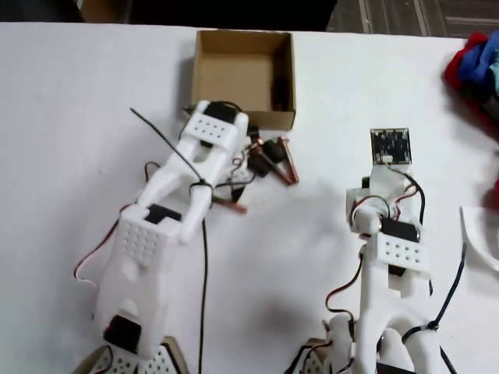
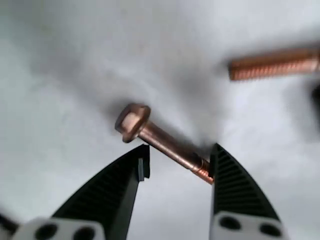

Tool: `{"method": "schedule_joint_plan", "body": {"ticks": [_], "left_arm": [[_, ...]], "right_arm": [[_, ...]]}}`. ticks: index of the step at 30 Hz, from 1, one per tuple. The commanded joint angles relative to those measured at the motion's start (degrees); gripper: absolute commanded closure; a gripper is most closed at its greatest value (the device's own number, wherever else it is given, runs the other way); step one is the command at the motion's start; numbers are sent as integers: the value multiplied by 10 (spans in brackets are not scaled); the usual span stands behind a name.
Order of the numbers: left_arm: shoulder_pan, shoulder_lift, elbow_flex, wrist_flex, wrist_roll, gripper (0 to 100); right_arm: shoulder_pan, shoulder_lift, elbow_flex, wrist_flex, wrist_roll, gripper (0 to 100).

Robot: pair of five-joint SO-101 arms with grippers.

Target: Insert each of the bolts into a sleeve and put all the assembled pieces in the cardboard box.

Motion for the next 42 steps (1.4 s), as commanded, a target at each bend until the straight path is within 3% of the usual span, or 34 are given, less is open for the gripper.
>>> {"method": "schedule_joint_plan", "body": {"ticks": [1, 5, 8, 11, 21, 28, 34, 42], "left_arm": [[-1, -7, -5, 36, -207, 806], [-13, -8, -11, 34, -389, 889], [-18, -7, -10, 35, -522, 889], [-18, -8, -10, 37, -599, 880], [-14, -29, -19, 25, -484, 740], [-18, -15, -27, -7, -407, 739], [-42, -10, -29, -28, -391, 862], [-62, 4, -25, -32, -392, 955]], "right_arm": [[4, -29, -26, -11, -1, 976], [5, -29, -26, -11, 0, 976], [5, -29, -26, -11, 0, 976], [5, -29, -26, -11, 0, 976], [5, -29, -26, -11, 0, 976], [5, -29, -26, -11, 0, 976], [5, -29, -26, -11, 0, 976], [5, -29, -26, -11, 0, 976]]}}
